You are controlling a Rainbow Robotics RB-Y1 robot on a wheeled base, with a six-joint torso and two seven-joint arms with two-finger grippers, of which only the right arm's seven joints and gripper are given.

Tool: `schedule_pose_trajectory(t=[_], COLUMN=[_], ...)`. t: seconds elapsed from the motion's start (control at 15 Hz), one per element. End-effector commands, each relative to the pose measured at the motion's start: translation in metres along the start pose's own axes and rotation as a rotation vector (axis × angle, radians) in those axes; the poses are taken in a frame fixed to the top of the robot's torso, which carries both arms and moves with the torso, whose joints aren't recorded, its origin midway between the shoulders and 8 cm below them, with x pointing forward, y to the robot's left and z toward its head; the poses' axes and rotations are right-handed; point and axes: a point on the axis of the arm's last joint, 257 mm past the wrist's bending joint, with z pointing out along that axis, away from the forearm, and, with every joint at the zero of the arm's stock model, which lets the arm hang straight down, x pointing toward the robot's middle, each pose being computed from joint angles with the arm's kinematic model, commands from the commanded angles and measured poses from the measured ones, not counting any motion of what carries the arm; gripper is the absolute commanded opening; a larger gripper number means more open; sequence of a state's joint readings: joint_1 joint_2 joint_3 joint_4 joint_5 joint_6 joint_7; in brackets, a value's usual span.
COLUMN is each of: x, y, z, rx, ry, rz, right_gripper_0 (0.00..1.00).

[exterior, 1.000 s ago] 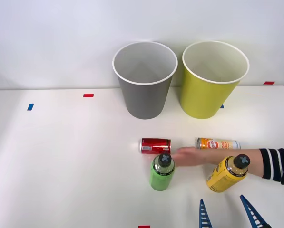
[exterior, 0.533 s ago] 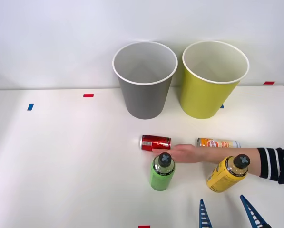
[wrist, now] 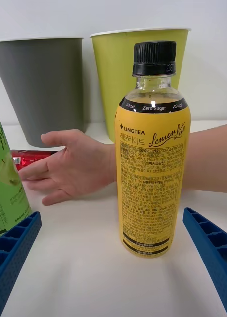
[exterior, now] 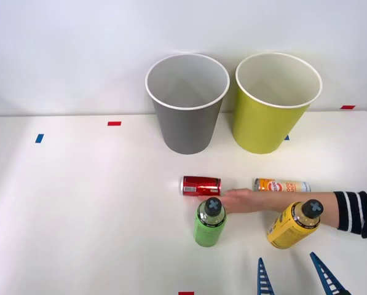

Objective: Put cans in the gray bin, plastic bottles in the light green bin

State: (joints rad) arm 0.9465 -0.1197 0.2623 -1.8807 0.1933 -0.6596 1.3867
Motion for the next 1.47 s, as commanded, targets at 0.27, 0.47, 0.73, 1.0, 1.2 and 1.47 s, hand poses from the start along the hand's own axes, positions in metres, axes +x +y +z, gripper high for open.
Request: schedule_pose_trajectory(t=[0.27, 0.47, 0.73, 1.0, 1.2, 1.47], x=[0.0, 0.0, 0.0, 0.0, 0.0, 0.0], y=[0.0, 0.0, 0.0, 0.0, 0.0, 0.0], z=[0.0, 0.0, 0.0, 0.0, 0.0, 0.0], rx=[0.0, 0.0, 0.0, 0.0, 0.0, 0.0], ry=[0.0, 0.0, 0.0, 0.0, 0.0, 0.0], rz=[0.0, 0.0, 0.0, 0.0, 0.0, 0.0], right_gripper_0=[1.0, 1.0, 1.0, 1.0, 1.0, 1.0])
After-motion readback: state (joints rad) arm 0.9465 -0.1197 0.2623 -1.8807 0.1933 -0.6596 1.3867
